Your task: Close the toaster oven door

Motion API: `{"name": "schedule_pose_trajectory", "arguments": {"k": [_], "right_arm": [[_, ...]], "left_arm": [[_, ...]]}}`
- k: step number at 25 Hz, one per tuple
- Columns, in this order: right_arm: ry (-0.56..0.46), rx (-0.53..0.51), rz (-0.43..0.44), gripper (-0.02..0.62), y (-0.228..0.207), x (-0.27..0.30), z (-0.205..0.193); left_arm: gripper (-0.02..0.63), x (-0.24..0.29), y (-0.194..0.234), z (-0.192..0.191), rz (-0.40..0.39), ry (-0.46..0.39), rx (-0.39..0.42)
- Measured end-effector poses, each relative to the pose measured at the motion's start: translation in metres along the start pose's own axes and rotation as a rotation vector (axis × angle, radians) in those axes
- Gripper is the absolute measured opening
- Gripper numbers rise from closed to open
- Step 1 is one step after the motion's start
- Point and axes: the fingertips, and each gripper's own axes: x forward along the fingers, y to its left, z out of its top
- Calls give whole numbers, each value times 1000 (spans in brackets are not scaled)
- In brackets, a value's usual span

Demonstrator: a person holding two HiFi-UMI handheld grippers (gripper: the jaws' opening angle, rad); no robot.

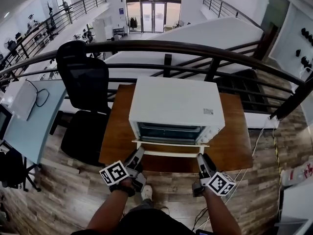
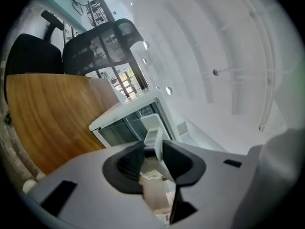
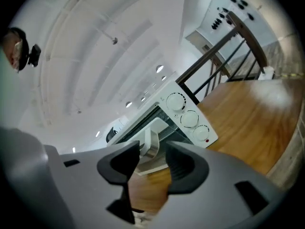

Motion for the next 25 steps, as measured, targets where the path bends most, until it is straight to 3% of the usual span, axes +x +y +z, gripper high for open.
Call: {"name": "schedule_pose_trajectory", "arguments": {"k": [5, 17, 25], "right_arm": [[-36, 183, 49, 170, 2, 17, 11], [-87, 131, 13, 160, 10, 47, 36], [-99, 92, 11, 164, 14, 58, 46]], "left_arm": [[124, 13, -6, 13, -23, -1, -13], [127, 40, -12, 38, -74, -22, -59], [130, 52, -10, 53, -67, -16, -34]]}}
